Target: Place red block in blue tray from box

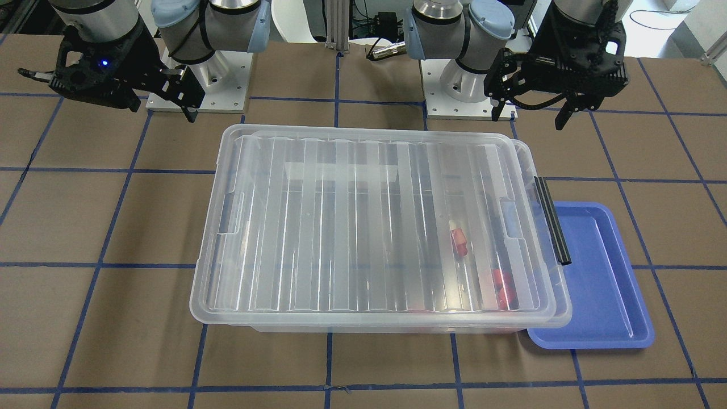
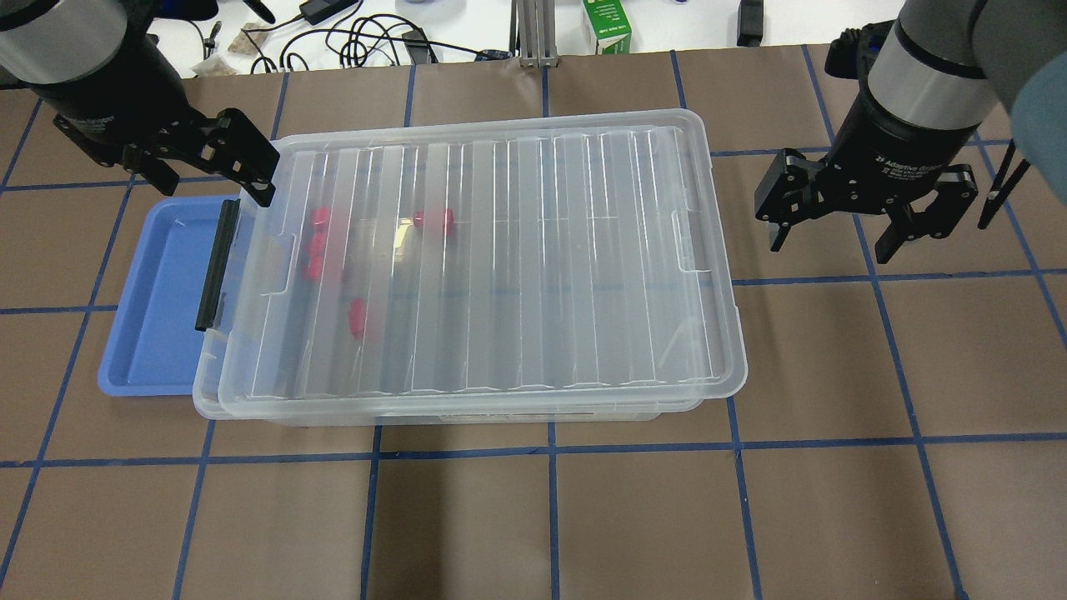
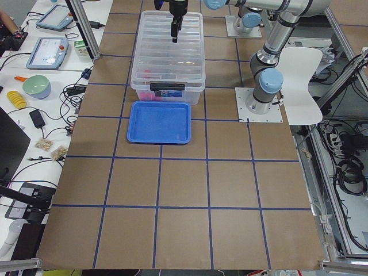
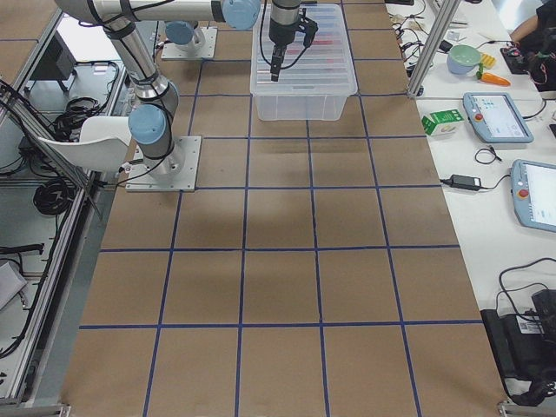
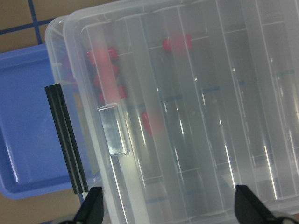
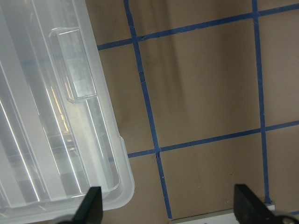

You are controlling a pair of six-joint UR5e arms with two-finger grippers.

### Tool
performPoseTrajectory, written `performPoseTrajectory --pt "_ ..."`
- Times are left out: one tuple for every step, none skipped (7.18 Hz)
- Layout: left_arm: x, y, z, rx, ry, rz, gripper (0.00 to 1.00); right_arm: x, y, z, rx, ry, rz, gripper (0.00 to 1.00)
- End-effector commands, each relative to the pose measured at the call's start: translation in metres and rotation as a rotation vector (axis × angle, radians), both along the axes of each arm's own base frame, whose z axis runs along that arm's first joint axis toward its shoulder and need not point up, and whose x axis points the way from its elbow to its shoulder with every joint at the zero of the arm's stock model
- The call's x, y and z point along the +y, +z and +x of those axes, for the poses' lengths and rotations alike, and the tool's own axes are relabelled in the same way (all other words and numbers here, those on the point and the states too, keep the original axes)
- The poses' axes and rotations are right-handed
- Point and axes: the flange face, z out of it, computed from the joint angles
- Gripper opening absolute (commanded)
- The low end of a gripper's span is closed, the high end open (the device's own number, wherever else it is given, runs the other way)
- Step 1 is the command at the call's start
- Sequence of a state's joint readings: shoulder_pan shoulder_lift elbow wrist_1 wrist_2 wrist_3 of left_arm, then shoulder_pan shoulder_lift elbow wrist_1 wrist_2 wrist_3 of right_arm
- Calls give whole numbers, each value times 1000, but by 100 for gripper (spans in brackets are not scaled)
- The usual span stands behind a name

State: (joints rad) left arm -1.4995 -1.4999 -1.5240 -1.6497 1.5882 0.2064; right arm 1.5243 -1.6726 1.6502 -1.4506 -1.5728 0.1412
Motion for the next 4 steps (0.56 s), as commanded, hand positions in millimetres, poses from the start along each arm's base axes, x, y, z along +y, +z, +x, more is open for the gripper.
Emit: performPoseTrajectory --pt "-2 -3 -3 33 85 19 100 0 -5 -1 1 5 13 100" --pt "-3 -5 -4 44 86 24 100 -2 -7 0 -8 6 12 100" --pt "-3 -5 -5 43 93 25 100 -7 -11 -1 -2 -7 8 100" --pt "-3 -5 -5 43 94 24 100 -17 -19 -1 0 -13 8 100"
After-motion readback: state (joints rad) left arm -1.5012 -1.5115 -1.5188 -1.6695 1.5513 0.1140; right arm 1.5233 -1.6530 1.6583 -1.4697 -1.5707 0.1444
